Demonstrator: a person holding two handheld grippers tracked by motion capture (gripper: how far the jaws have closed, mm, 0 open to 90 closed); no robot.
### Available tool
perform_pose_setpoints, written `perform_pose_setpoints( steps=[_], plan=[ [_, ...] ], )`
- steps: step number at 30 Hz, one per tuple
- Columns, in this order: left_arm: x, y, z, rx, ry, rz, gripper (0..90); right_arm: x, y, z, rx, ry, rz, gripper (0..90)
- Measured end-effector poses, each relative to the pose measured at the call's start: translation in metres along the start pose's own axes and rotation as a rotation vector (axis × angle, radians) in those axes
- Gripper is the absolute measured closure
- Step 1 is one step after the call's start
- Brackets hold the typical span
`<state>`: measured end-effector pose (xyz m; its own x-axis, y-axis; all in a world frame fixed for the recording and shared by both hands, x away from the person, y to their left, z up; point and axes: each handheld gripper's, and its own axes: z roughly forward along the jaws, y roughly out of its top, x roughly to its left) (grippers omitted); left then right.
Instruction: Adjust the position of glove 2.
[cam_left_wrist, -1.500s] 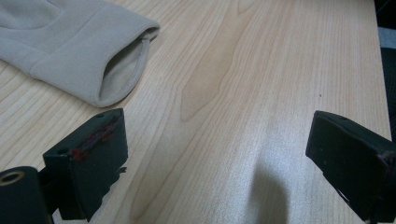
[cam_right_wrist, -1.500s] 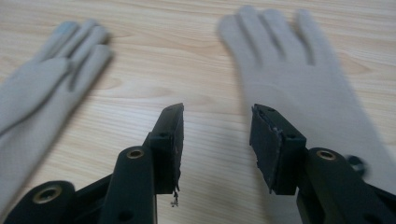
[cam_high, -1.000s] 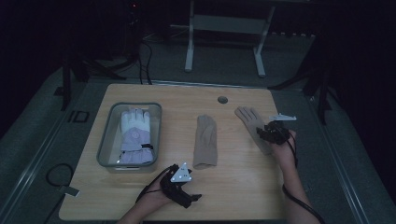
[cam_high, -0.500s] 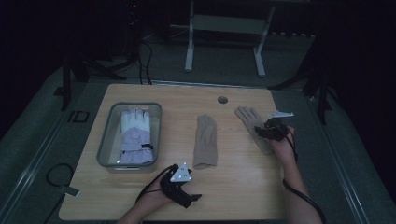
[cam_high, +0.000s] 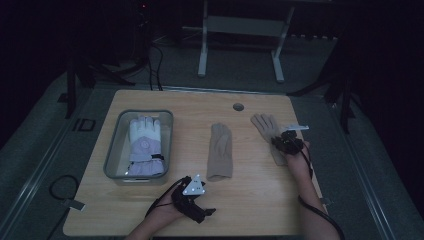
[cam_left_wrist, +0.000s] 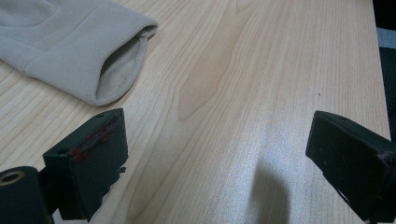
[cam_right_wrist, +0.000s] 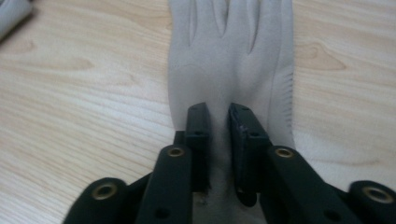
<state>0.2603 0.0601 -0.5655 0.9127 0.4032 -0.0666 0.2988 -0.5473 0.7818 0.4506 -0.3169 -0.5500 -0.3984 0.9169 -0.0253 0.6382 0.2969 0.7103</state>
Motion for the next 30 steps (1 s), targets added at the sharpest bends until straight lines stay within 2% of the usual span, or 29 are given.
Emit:
perform_pose_setpoints(
  steps=[2,4,7,12,15,17,18,21,25,27,30],
  plan=[
    [0.000,0.000,0.000,-0.002,0.000,-0.003,5.7,0.005,0.001,-0.002,-0.003,-0.020,0.017,80.2],
    [0.000,0.000,0.000,-0.002,0.000,-0.002,5.8,0.007,0.002,-0.007,-0.032,-0.026,0.081,80.6],
    [0.000,0.000,0.000,-0.003,0.000,-0.002,5.8,0.011,0.004,-0.019,-0.063,-0.039,0.138,81.0],
    [0.000,0.000,0.000,-0.002,0.000,-0.002,5.8,0.018,0.008,-0.044,-0.097,-0.092,0.180,81.1],
    [0.000,0.000,0.000,0.000,0.000,-0.001,5.8,0.024,0.005,-0.060,-0.110,-0.128,0.190,81.1],
    [0.000,0.000,0.000,-0.001,0.001,-0.002,5.8,0.031,0.002,-0.068,-0.103,-0.178,0.166,81.0],
    [0.000,0.000,0.000,-0.001,0.001,-0.002,5.8,0.031,0.002,-0.068,-0.103,-0.178,0.166,81.0],
    [0.000,0.000,0.000,-0.002,0.000,-0.005,5.8,0.041,-0.010,-0.080,-0.104,-0.202,0.209,81.0],
    [0.000,0.000,0.000,-0.002,0.000,-0.003,5.8,0.045,-0.021,-0.081,-0.078,-0.213,0.212,80.8],
    [0.000,0.000,0.000,-0.001,-0.001,-0.002,5.8,0.047,-0.033,-0.077,-0.047,-0.210,0.233,80.6],
    [0.000,0.000,0.000,-0.002,-0.001,-0.002,5.8,0.049,-0.040,-0.073,-0.027,-0.203,0.227,80.0]
  ],
)
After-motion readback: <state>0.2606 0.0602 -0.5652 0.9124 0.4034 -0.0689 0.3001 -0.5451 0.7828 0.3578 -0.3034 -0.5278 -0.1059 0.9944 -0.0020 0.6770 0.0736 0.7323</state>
